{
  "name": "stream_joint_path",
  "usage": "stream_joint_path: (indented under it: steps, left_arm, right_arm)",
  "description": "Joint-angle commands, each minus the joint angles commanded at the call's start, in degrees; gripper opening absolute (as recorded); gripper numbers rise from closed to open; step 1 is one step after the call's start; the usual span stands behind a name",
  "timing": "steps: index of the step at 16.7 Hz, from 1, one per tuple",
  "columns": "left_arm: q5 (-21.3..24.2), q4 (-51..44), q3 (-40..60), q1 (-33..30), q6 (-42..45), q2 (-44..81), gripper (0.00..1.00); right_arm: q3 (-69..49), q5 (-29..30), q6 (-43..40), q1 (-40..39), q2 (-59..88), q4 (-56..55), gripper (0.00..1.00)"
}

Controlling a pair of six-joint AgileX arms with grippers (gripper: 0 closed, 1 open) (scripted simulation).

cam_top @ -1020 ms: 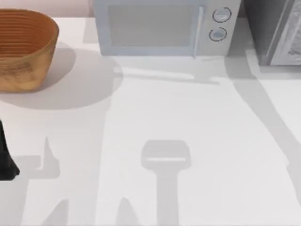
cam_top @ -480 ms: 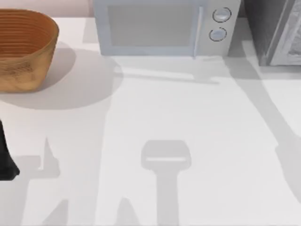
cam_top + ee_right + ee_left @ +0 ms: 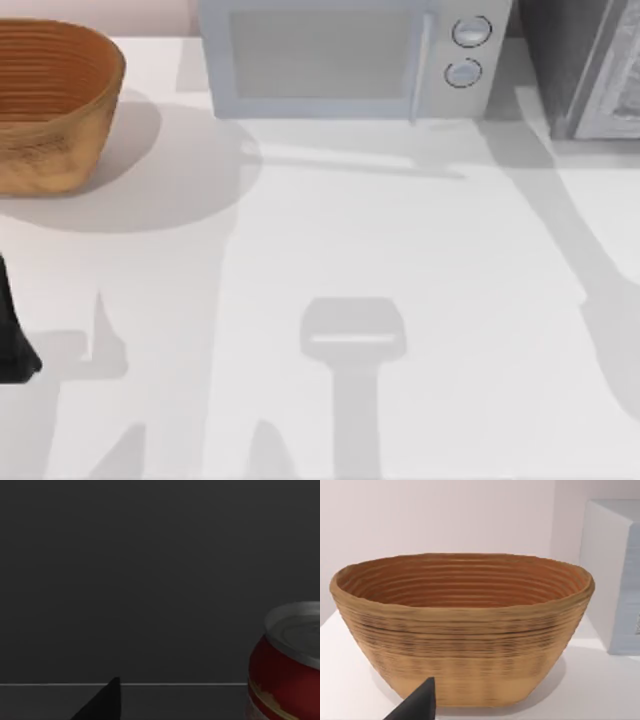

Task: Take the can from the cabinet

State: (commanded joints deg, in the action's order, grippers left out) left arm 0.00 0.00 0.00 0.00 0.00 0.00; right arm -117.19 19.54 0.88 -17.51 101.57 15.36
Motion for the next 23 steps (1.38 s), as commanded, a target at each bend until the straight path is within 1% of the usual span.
stream_joint_path:
  steps: [11, 12, 21, 23]
  left_arm:
    - [0.0, 0.0, 0.0, 0.0, 0.0, 0.0, 1.0]
    - [0.0, 0.0, 0.0, 0.0, 0.0, 0.0, 1.0]
    - [0.0, 0.0, 0.0, 0.0, 0.0, 0.0, 1.0]
    - [0.0, 0.0, 0.0, 0.0, 0.0, 0.0, 1.0]
  right_arm:
    - [0.0, 0.0, 0.0, 0.0, 0.0, 0.0, 0.02]
    - [0.0, 0.0, 0.0, 0.0, 0.0, 0.0, 0.0]
    - [0.04, 0.1, 0.05, -0.2, -0.21, 0.11, 0.0]
    - [0.64, 1.51, -0.12, -1.53, -2.28, 1.63, 0.0]
